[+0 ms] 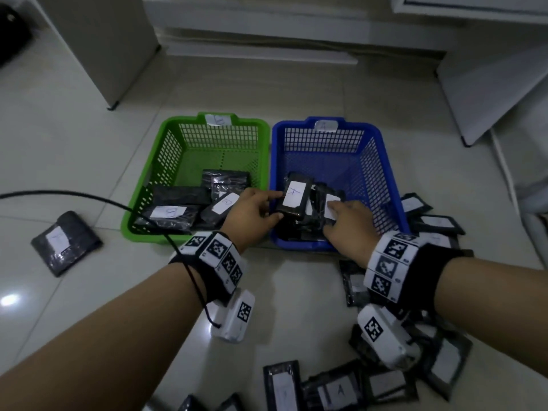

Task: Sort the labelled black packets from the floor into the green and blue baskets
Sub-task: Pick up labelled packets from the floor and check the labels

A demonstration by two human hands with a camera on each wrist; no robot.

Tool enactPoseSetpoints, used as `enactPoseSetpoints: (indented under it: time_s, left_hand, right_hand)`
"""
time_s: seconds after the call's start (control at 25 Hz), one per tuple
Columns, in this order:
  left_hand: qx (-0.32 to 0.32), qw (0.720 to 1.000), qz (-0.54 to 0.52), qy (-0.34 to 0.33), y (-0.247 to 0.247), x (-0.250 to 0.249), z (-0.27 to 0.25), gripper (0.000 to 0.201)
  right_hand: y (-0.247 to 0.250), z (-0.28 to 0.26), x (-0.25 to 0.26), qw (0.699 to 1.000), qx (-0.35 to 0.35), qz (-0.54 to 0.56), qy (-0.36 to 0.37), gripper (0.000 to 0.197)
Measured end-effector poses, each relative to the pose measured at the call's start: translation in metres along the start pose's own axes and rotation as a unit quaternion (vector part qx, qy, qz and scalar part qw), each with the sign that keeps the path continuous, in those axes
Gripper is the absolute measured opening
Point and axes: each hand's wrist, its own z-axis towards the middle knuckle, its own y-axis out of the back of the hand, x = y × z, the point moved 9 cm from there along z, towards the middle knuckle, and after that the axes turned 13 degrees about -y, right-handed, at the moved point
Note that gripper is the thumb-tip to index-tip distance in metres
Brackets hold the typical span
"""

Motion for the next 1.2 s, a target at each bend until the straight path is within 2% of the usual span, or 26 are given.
enactPoseSetpoints:
  time_s: [0.08, 0.16, 0.28, 0.36, 0.52, 0.64, 0.84, 0.92, 1.08, 1.2]
  left_hand:
    - [0.021, 0.999, 0.019, -0.015, 0.016, 0.000, -0.010, 0.037]
    - [0.078, 0.995, 0.056, -0.033, 0.039, 0.000, -0.030, 0.029]
    - [0.165, 0.980, 0.104, -0.029, 0.087, 0.012, -0.087, 0.019]
    - [0.194, 0.974, 0.117, -0.001, 0.120, 0.030, -0.134, 0.017]
    - [0.164, 0.976, 0.114, 0.085, 0.165, 0.087, -0.234, 0.020]
    - [0.171, 0.970, 0.135, 0.106, 0.161, 0.135, -0.294, 0.034]
    - [0.247, 0.956, 0.146, 0.055, 0.118, 0.176, -0.345, 0.075]
    - [0.237, 0.959, 0.150, 0.044, 0.110, 0.185, -0.352, 0.072]
    - [0.170, 0.978, 0.108, 0.052, 0.120, 0.197, -0.364, 0.047]
    - [0.110, 0.983, 0.047, 0.140, 0.153, 0.218, -0.370, 0.034]
  right_hand:
    - [0.012, -0.026, 0.017, 0.999, -0.044, 0.019, 0.017, 0.056]
    - [0.013, -0.056, 0.044, 0.996, -0.055, 0.014, 0.066, 0.051]
    - [-0.020, -0.109, 0.102, 0.981, 0.037, -0.019, 0.191, 0.042]
    - [-0.058, -0.145, 0.135, 0.959, 0.115, -0.055, 0.252, 0.040]
    - [-0.154, -0.219, 0.184, 0.910, 0.221, -0.087, 0.340, 0.045]
    - [-0.215, -0.253, 0.200, 0.889, 0.264, -0.110, 0.359, 0.049]
    - [-0.261, -0.258, 0.228, 0.896, 0.249, -0.127, 0.345, 0.049]
    - [-0.271, -0.251, 0.241, 0.902, 0.232, -0.134, 0.339, 0.048]
    - [-0.284, -0.237, 0.269, 0.914, 0.216, -0.125, 0.320, 0.045]
    - [-0.292, -0.227, 0.298, 0.918, 0.204, -0.115, 0.319, 0.045]
